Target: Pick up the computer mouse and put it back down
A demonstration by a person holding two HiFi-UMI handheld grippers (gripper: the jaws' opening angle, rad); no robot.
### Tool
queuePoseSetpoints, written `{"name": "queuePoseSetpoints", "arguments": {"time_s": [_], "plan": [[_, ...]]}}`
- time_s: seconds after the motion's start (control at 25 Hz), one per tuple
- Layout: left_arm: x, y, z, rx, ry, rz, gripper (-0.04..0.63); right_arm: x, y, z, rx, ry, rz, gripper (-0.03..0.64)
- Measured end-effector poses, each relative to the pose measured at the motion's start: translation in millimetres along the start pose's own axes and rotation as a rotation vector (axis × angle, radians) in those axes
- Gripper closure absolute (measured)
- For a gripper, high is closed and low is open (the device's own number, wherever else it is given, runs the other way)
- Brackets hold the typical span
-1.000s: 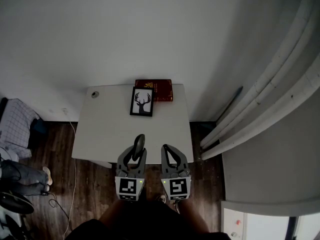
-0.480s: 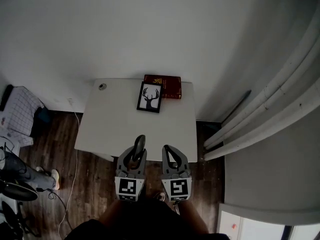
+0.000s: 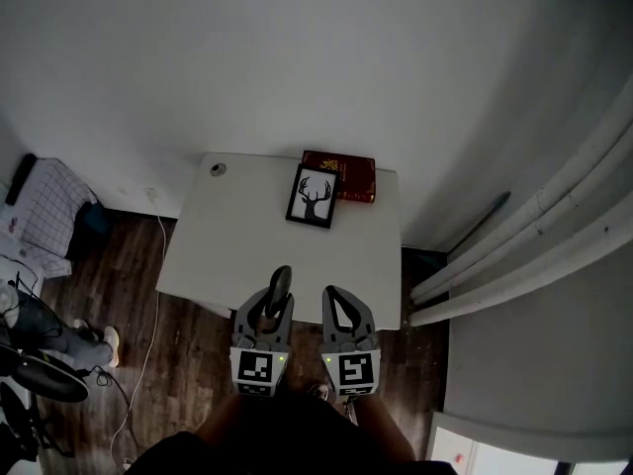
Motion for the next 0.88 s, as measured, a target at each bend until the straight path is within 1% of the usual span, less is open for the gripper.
{"name": "queuePoseSetpoints", "arguments": {"time_s": [0.2,0.36,0.52,0.64,0.76,0.88], "plan": [[22.1,4.7,0.7,0.009,-0.029,0.011,0.469,19.7,-5.1,-21.1,0.009,-0.049,-0.007,0.595],[38.8,10.2,5.0,0.026,-0.053,0.045,0.469,38.7,7.4,-36.2,0.036,-0.093,0.000,0.595],[60.0,32.2,3.2,0.044,-0.058,0.076,0.469,56.5,16.1,-57.9,0.070,-0.126,0.012,0.595],[82.0,40.7,0.4,0.063,-0.055,0.076,0.469,71.5,21.6,-81.6,0.093,-0.144,-0.003,0.595],[109.2,48.3,-8.0,0.072,-0.059,0.081,0.469,85.2,25.9,-111.3,0.111,-0.157,0.001,0.595],[140.2,63.1,-19.7,0.074,-0.062,0.066,0.469,103.0,21.9,-144.5,0.121,-0.175,0.018,0.595]]}}
Point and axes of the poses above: the fingertips, and each gripper's own axes: z backward along the fingers, x to its left, y out of its underside, the point moved 2 cm from there along z, backward along the fingers, and after that the axes turned 3 degrees about -z, right-handed, at the moved point
